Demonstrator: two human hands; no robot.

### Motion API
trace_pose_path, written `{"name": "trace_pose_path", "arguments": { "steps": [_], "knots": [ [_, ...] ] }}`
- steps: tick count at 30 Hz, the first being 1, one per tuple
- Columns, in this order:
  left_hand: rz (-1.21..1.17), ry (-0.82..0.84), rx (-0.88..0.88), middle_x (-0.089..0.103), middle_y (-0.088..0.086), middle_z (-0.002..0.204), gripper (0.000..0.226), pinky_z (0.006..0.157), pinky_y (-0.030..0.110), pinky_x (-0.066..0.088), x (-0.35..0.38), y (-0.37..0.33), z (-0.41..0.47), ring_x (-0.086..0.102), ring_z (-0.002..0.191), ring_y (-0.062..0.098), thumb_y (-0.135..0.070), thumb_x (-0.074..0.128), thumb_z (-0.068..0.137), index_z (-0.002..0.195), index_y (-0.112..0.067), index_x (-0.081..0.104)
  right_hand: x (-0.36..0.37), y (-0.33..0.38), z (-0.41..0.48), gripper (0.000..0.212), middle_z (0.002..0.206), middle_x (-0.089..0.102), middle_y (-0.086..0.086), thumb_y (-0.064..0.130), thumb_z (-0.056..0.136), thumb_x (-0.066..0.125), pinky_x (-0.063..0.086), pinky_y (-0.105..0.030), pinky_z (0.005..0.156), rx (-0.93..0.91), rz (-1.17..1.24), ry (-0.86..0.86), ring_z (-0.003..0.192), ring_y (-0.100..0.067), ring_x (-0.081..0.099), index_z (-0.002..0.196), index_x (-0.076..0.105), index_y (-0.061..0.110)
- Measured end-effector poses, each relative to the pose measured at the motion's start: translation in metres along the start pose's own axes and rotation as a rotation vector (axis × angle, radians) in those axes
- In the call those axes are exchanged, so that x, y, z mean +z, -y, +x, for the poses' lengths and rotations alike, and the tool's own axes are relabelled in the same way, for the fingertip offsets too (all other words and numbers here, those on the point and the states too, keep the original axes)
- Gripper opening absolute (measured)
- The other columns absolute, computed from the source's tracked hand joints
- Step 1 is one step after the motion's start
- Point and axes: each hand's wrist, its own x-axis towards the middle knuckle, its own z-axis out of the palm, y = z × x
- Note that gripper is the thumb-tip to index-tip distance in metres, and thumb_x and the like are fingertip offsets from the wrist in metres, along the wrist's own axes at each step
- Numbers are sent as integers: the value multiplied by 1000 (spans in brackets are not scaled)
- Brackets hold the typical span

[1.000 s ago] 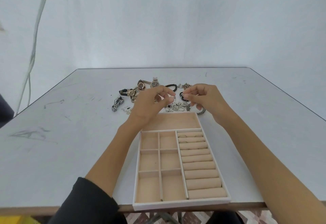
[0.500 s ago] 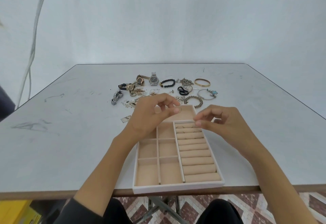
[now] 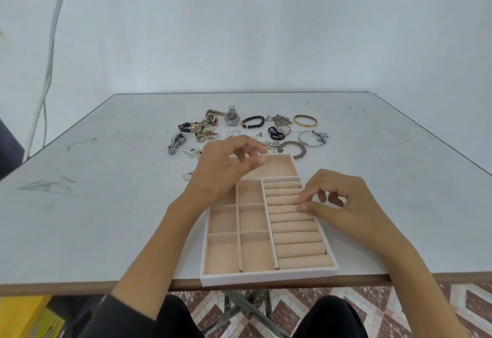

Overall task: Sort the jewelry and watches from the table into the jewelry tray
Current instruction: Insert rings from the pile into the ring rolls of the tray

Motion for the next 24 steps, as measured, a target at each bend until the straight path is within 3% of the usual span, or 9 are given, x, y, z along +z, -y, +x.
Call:
{"name": "trace_pose_path", "arguments": {
  "steps": [9,13,16,18,24],
  "knots": [
    [17,16,14,59,-22,70,7,70,7,38,0,1,0,53,67,-1,-25,75,81,88,-23,73,-1,-2,-1,13,82,63,5,9,77,72,35,-16,59,12,21,61,66,-10,48,72,75,20],
    [22,9,19,59,-23,70,7,68,5,36,0,0,0,52,67,-2,-23,75,81,88,-22,73,-4,-4,-1,12,83,66,4,32,79,66,40,-20,57,-34,0,-1,71,-17,57,80,75,23],
    [29,7,20,59,-23,70,8,69,6,37,0,1,0,53,67,-2,-23,75,81,88,-22,74,-2,-6,0,3,82,64,6,24,81,73,41,-20,56,-20,-30,-17,70,-17,54,84,73,25],
    [41,12,24,60,-23,70,7,69,6,38,0,1,0,53,67,-2,-24,75,81,88,-23,73,-1,-7,0,10,82,63,6,16,82,75,41,-20,57,-22,-39,-15,69,-16,54,84,73,25],
    [45,24,21,60,-21,71,8,72,8,39,0,2,1,54,68,0,-25,75,81,88,-23,73,0,-7,0,9,84,63,5,21,79,75,40,-20,57,-9,-26,-9,69,-15,52,85,72,26]
  ]
}}
